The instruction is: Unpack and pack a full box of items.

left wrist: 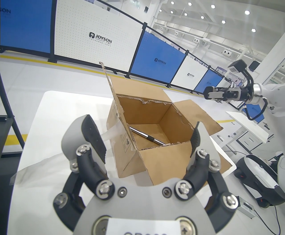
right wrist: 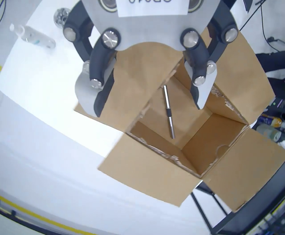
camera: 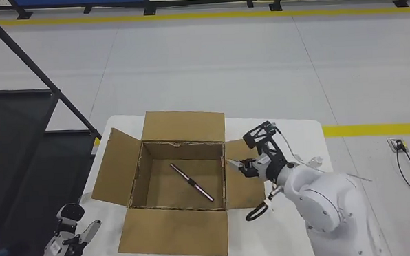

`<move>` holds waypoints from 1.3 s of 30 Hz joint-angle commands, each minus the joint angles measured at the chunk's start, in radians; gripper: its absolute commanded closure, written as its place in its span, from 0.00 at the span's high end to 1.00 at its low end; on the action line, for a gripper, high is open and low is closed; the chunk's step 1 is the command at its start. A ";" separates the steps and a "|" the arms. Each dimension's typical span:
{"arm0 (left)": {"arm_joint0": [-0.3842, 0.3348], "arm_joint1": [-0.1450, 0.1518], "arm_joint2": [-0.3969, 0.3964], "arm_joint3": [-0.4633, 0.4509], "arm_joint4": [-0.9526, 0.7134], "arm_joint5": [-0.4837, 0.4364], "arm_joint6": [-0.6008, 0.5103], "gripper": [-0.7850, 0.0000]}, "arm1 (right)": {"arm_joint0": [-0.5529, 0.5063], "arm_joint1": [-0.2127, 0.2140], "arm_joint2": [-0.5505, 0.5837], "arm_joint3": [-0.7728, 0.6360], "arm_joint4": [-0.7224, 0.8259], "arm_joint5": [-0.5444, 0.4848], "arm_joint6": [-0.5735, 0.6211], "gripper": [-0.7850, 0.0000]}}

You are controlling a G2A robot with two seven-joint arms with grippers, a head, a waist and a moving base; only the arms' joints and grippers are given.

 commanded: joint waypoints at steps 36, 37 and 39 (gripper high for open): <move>-0.015 0.001 0.007 0.002 -0.008 0.014 -0.007 1.00 | 0.072 0.084 0.301 0.603 -0.032 0.145 0.194 0.38; -0.015 0.001 0.007 0.002 -0.008 0.014 -0.007 1.00 | 0.072 0.086 0.301 0.605 -0.029 0.144 0.195 0.29; -0.015 0.001 0.007 0.002 -0.008 0.014 -0.007 1.00 | 0.072 0.089 0.302 0.606 -0.023 0.144 0.198 0.18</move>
